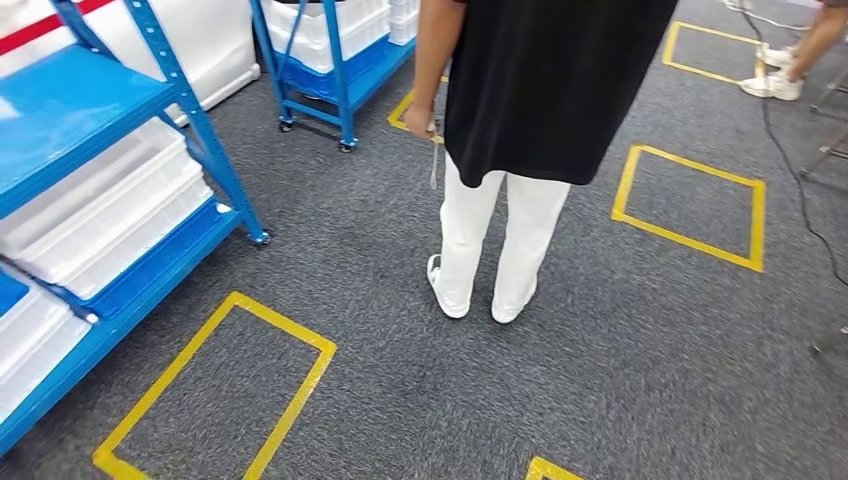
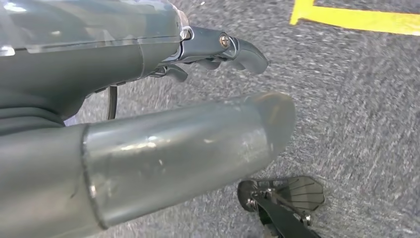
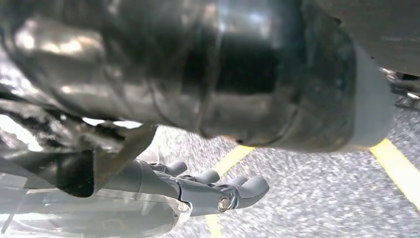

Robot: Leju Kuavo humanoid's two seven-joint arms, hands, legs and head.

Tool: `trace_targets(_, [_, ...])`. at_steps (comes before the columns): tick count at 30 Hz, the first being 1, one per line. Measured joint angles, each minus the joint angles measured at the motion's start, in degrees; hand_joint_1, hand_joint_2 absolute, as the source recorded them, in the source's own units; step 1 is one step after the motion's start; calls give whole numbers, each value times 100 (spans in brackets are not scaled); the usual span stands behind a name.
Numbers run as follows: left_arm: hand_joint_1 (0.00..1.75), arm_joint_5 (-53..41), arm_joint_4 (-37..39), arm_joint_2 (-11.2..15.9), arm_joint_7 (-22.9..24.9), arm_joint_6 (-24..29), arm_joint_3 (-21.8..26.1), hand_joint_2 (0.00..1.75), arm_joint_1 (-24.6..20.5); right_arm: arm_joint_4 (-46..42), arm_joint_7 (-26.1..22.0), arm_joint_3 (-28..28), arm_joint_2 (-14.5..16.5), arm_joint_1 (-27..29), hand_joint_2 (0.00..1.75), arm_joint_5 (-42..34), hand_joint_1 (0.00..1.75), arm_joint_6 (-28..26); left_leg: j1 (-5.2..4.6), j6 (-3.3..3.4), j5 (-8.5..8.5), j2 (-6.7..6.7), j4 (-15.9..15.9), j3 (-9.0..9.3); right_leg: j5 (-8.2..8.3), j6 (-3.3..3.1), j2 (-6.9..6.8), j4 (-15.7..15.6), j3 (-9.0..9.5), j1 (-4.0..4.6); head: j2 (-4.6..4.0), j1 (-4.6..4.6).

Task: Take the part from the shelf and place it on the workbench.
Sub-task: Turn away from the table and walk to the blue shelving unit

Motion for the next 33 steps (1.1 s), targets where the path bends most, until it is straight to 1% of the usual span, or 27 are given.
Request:
trace_targets(1, [0,7,0,-3,1,-1,0,0,-3,-1,-5,-2,-1,5,0,3,0,7,-7,-7,0,-75,5,3,184,-41,122,-376,147,22,0,0])
trace_targets(2, [0,12,0,-5,3,-3,-1,0,-5,-1,-15,-3,-2,10,0,4,0,14,-8,-19,2,-142,7,-2,294,-63,214,-646,255,39,0,0])
trace_targets(3, [0,19,0,-7,8,-5,-1,0,-3,-2,-27,-5,-3,12,0,5,0,21,-6,-38,5,-200,7,-13,328,-71,267,-782,308,52,0,0])
trace_targets(5, [0,35,-1,-2,15,-9,0,0,17,-5,-50,-5,-3,0,0,7,0,36,-4,-98,19,-304,-9,-37,332,-73,177,-834,333,53,0,-1])
trace_targets(6, [0,44,-1,4,19,-10,0,0,31,-8,-56,-4,-1,-4,0,7,0,49,-7,-124,2,-256,11,-49,347,-85,109,-870,351,41,0,-1])
trace_targets(7, [0,50,-2,9,21,-11,0,0,39,-10,-60,-4,1,-5,0,7,0,67,-16,-149,-67,-124,94,-87,363,-106,42,-908,370,27,0,-4])
trace_targets(9, [0,64,-3,15,25,-12,-1,0,28,-11,-64,-3,5,13,0,8,0,102,-22,-191,-394,238,592,-312,379,-145,-122,-956,390,16,0,-8])
trace_targets(10, [0,72,-3,15,26,-13,-1,0,16,-11,-66,-4,5,27,0,8,0,115,-15,-216,-600,348,969,-490,376,-159,-203,-956,385,21,0,-10])
trace_targets(11, [0,83,-4,16,26,-13,-1,0,8,-12,-66,-4,5,38,0,8,0,122,-3,-241,-757,390,1332,-659,371,-163,-293,-952,377,26,0,-9])
trace_targets(12, [0,94,-4,19,26,-13,-1,0,10,-13,-66,-4,5,45,0,8,0,129,11,-263,-809,408,1548,-753,365,-162,-383,-949,373,28,0,-9])
trace_targets(13, [0,103,-4,21,26,-13,-1,0,18,-13,-68,-4,5,47,0,8,0,139,21,-280,-753,427,1555,-739,358,-157,-465,-946,372,28,0,-9])
trace_targets(14, [0,111,-5,26,26,-13,-1,0,28,-13,-72,-3,5,47,0,8,0,155,28,-291,-598,466,1317,-596,348,-145,-544,-941,378,24,0,-9])
trace_targets(15, [0,117,-7,31,25,-13,-1,0,35,-13,-77,-2,5,47,0,8,0,177,30,-293,-397,557,893,-352,334,-126,-619,-929,389,22,0,-9])
trace_targets(17, [0,127,-10,38,23,-13,-1,0,28,-19,-91,1,5,50,0,8,0,223,10,-236,-159,788,171,50,297,-68,-745,-901,414,39,0,-9])
trace_targets(18, [0,137,-13,40,21,-13,-1,0,28,-22,-98,3,5,48,0,7,0,244,-3,-193,-124,852,2,133,282,-38,-797,-890,430,48,0,-8])
trace_targets(19, [0,148,-16,44,20,-13,-1,0,32,-29,-105,5,5,43,0,7,0,265,-17,-148,-133,849,-28,132,275,-9,-843,-890,445,55,0,-8])
trace_targets(20, [0,161,-19,49,19,-13,-1,0,41,-37,-115,8,5,36,0,7,0,285,-15,-110,-117,782,-44,120,271,19,-892,-894,466,55,0,-8])
trace_targets(21, [0,171,-20,52,18,-13,-1,0,51,-49,-123,11,5,28,0,7,0,299,-2,-75,-96,721,-62,125,252,54,-870,-880,480,44,0,-8])
trace_targets(23, [0,181,-20,55,18,-13,-1,0,50,-69,-147,15,5,36,0,5,0,318,31,1,-46,594,-100,133,54,116,-593,-648,401,19,0,-8])
trace_targets(25, [0,188,-21,56,17,-13,-2,0,34,-74,-164,15,3,53,0,4,0,329,37,51,-12,472,-106,112,-340,148,-256,16,95,-7,0,-8])
trace_targets(26, [0,191,-23,57,17,-13,-3,0,28,-74,-166,15,2,57,0,4,0,331,34,62,-2,403,-102,96,-500,154,-195,398,-91,-13,0,-8])
trace_targets(27, [0,193,-27,58,17,-14,-3,0,27,-74,-166,14,0,58,0,4,0,329,30,66,3,326,-97,86,-562,156,-172,664,-225,-14,0,-8])
trace_targets(28, [0,196,-33,61,17,-15,-3,0,31,-74,-166,15,-1,58,0,4,0,327,28,67,6,240,-90,84,-500,152,-164,724,-265,-15,0,-7])
trace_targets(29, [0,197,-40,63,18,-18,-3,0,36,-74,-166,15,-2,57,0,4,0,325,28,64,6,153,-84,88,-328,141,-148,550,-194,-16,0,-7])
trace_targets(30, [0,198,-47,64,18,-22,-3,0,38,-74,-166,16,-2,57,0,4,0,322,28,58,6,66,-78,95,-90,122,-93,189,-34,-17,0,-7])
trace_targets(31, [0,199,-51,65,17,-27,-3,0,36,-74,-166,16,-3,58,0,4,0,321,27,47,8,-14,-72,96,107,97,49,-222,148,-19,0,-7])
trace_targets(33, [0,207,-53,67,9,-39,-5,0,26,-74,-172,15,-4,55,0,4,0,321,24,-12,18,-157,-56,69,315,61,260,-772,368,-14,0,-8])
